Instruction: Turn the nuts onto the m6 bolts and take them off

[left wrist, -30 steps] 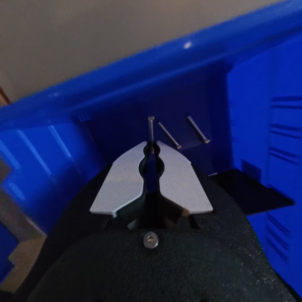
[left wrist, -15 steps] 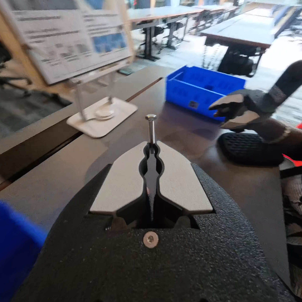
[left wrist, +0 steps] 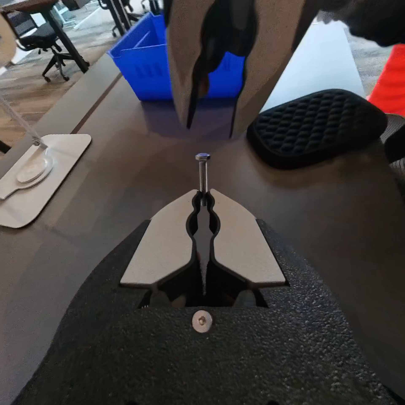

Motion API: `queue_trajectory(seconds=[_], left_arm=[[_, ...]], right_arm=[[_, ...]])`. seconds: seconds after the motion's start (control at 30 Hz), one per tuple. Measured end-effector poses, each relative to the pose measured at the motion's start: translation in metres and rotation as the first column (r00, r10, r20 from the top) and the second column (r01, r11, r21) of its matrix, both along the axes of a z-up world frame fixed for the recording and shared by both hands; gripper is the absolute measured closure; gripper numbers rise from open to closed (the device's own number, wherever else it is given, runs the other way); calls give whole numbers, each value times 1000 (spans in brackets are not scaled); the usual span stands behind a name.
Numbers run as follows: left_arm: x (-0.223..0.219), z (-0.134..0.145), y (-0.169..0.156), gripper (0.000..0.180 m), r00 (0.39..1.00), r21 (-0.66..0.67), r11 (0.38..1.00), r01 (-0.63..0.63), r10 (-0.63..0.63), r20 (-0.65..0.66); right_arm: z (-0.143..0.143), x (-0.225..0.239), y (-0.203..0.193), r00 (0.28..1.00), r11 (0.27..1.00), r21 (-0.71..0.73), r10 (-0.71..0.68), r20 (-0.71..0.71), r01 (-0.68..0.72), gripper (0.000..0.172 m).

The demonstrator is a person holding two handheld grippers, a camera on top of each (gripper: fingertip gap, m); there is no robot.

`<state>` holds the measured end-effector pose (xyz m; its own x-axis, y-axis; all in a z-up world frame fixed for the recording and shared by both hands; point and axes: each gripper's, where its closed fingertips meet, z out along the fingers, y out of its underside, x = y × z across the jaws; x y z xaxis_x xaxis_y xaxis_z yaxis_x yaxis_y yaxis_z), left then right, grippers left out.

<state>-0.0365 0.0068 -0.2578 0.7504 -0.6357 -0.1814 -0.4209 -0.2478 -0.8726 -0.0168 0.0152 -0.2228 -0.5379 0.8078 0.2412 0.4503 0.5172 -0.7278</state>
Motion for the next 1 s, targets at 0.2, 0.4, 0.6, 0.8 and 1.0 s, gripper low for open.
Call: queue_trajectory(seconds=[0.2, 0.4, 0.6, 0.8, 1.0], left_arm=[[8, -12, -2, 175, 997, -31, 999, 29, -31, -72], [8, -14, -4, 175, 997, -36, 998, 41, -43, -58], [-4, 38, 0, 150, 967, 199, 980, -28, -24, 253], [-16, 94, -9, 152, 723, 362, 922, -140, -155, 674], [-17, 78, -3, 143, 808, 334, 934, -131, -94, 581]], right_arm=[[-28, -8, -5, 979, 985, 131, 85, 184, -110, 152], [-29, -9, -9, 976, 981, 139, 111, 186, -138, 162], [20, -15, 4, 992, 988, -153, -37, -120, 18, 162], [66, -8, 9, 899, 816, -575, -205, -388, -62, 162], [39, -10, 12, 914, 778, -627, -233, -332, -29, 162]])
